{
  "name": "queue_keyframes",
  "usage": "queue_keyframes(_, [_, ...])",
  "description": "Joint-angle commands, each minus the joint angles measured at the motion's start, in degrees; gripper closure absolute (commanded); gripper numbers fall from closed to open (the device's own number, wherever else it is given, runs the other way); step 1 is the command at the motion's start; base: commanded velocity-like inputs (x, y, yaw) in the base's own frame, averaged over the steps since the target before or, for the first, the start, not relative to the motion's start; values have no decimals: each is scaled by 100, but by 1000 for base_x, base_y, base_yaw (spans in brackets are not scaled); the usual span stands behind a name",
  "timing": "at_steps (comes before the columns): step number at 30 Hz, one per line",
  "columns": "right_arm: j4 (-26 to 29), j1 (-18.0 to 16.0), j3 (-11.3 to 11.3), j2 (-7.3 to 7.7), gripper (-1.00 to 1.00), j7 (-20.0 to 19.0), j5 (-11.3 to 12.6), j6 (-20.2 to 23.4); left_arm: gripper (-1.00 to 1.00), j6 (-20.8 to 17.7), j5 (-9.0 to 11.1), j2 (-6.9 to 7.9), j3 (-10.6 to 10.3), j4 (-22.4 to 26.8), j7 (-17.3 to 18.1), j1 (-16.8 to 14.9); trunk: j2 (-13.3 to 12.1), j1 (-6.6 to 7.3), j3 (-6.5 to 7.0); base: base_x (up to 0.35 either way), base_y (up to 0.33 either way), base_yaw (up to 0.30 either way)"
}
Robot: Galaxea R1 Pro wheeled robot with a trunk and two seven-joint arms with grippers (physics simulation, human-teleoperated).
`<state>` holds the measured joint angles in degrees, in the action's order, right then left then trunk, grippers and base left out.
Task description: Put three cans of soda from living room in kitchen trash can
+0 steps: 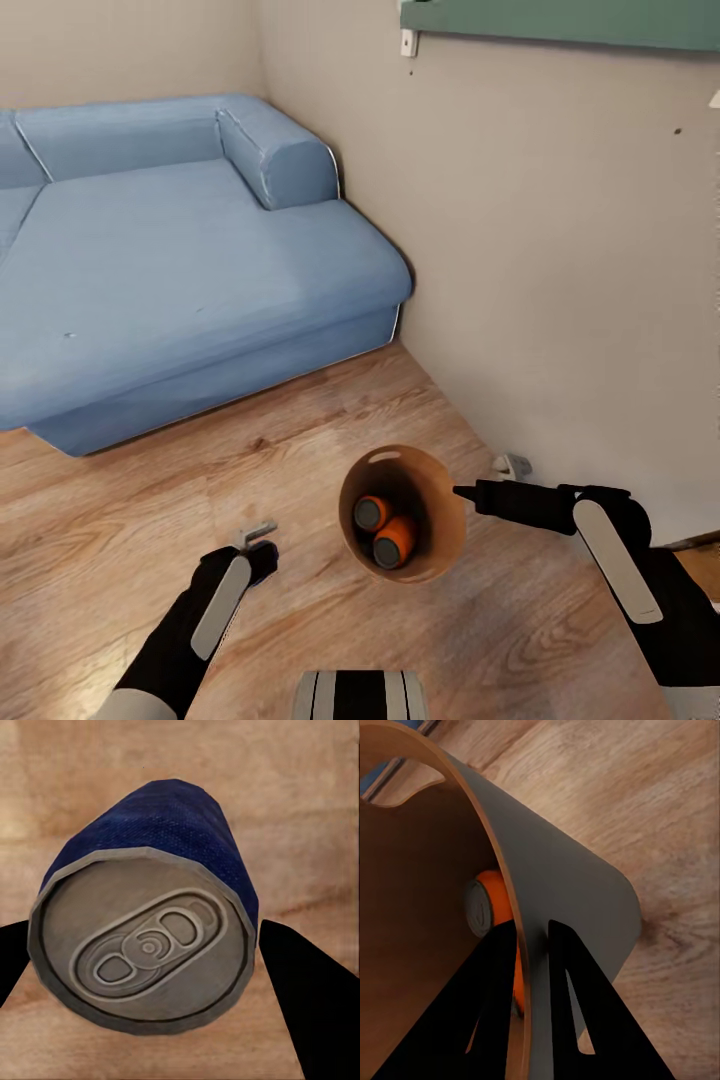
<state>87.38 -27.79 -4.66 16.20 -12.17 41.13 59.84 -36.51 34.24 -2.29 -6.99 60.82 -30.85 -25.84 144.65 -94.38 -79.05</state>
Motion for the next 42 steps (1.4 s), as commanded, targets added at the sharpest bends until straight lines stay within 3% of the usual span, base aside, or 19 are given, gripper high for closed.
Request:
queue_keyframes(1, [0,-3,-6,-2,100,-11,225,16,100,-94,-2,10,9,329,-2,113,-2,2,23,0,0,0])
queue_keyframes(4, [-6,-4,-8,-7,100,-2,222,16,100,-226,16,29,20,863,-6,288,-6,10,89,0,0,0])
queue_keyframes(6, [-28,-1,-8,-24,100,25,219,16,100,-462,50,43,28,1512,-2,459,-8,15,134,0,0,0])
queue_keyframes(7, [-65,-3,-10,-34,100,113,219,16,100,-683,79,46,66,2161,3,629,-10,18,156,0,0,0])
queue_keyframes(11, [-164,-7,-11,-45,100,370,220,16,100,-1064,245,11,222,2999,138,839,-15,28,244,0,0,0])
queue_keyframes(13, [-175,-7,-2,-41,100,397,220,16,100,-1182,475,28,250,3076,321,718,-18,33,289,0,0,0])
queue_keyframes(15, [-182,-7,0,-43,100,407,220,16,100,-1294,867,54,300,3107,491,608,-20,38,333,0,0,0])
queue_keyframes(16, [-184,-7,-4,-48,100,412,220,16,100,-1337,1213,92,332,3118,641,530,-22,41,355,0,0,0])
queue_keyframes(19, [-206,-7,-13,-60,100,423,220,16,100,-1380,1662,120,351,3125,863,422,-26,48,422,0,0,0])
queue_keyframes(23, [-306,-14,-12,-88,100,534,215,16,100,-1398,1865,138,358,3128,1032,312,-31,59,510,0,0,0])
queue_keyframes(29, [-473,-27,-82,-116,100,639,213,16,100,-1409,1925,120,339,3129,1560,277,-39,74,643,0,0,0])
queue_keyframes(32, [-523,-32,-113,-123,100,764,214,16,100,-1411,1939,78,118,3129,1622,211,-43,82,710,0,0,0])
queue_keyframes(34, [-537,-33,-124,-146,100,901,216,16,100,-1411,1943,39,-239,3129,1640,110,-44,85,732,0,0,0])
queue_keyframes(36, [-543,-33,-129,-194,100,963,216,16,100,-1411,1945,-108,-536,3129,1635,55,-44,85,732,0,0,0])
queue_keyframes(42, [-546,-34,-132,-227,100,1001,212,16,100,-1405,1940,-281,-1219,3128,1444,22,-44,85,732,0,0,0])
